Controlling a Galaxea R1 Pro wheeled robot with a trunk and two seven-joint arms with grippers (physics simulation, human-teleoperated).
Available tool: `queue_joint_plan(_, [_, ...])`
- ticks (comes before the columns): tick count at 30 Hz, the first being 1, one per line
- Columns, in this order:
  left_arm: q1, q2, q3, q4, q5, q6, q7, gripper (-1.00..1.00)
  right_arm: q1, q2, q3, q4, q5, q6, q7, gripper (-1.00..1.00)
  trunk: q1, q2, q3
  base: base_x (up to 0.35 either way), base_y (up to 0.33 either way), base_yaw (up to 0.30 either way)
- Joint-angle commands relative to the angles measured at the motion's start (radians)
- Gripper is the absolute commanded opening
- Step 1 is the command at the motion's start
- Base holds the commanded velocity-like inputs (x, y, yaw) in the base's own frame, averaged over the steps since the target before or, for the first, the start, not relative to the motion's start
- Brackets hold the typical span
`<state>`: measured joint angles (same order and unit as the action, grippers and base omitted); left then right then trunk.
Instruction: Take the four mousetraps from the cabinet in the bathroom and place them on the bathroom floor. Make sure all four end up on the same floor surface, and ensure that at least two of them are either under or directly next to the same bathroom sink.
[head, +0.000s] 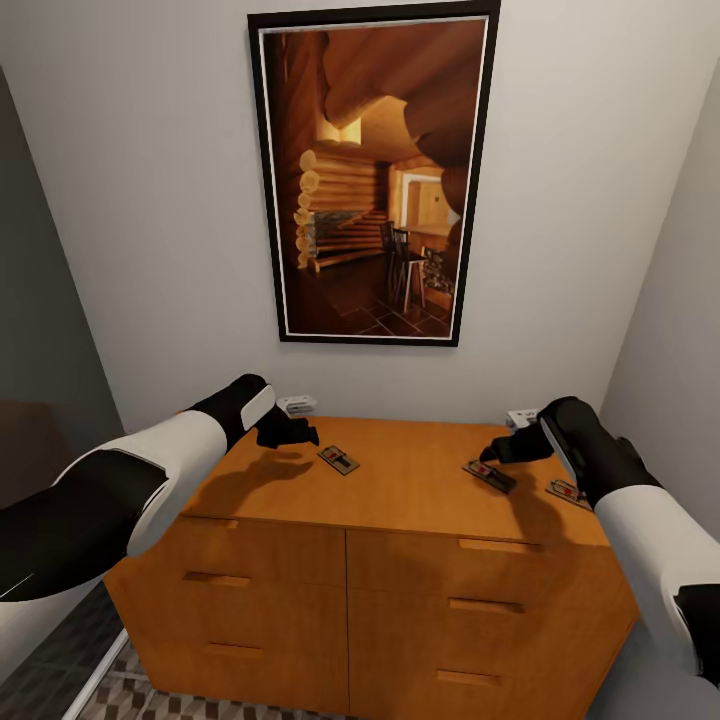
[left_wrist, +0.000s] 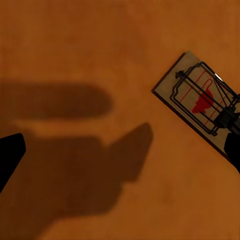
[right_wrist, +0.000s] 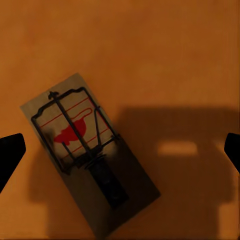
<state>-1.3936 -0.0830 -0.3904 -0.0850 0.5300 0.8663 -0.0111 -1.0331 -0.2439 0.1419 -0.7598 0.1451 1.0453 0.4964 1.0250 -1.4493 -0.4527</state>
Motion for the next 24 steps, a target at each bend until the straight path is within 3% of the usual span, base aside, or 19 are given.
queue_joint_plan(1, [-0.001, 0.0, -0.008, 0.0, 0.006, 0.003, -0.001, 1.0, -0.001, -0.002, 0.011, -0.001, 0.011, 0.002, 0.01, 1.0, 0.0, -0.001, -0.001, 0.0, 0.0, 0.0])
queue_joint_plan(7, [-0.001, 0.0, -0.008, 0.001, 0.006, 0.003, -0.001, 1.0, -0.001, -0.005, 0.04, -0.001, 0.01, 0.002, 0.013, 1.0, 0.0, -0.001, -0.001, 0.0, 0.0, 0.0])
queue_joint_plan(24, [-0.001, -0.002, -0.009, 0.001, 0.005, 0.007, -0.002, 1.0, -0.001, -0.008, 0.05, -0.006, 0.01, 0.002, 0.049, 1.0, 0.0, -0.001, -0.001, 0.0, 0.0, 0.0])
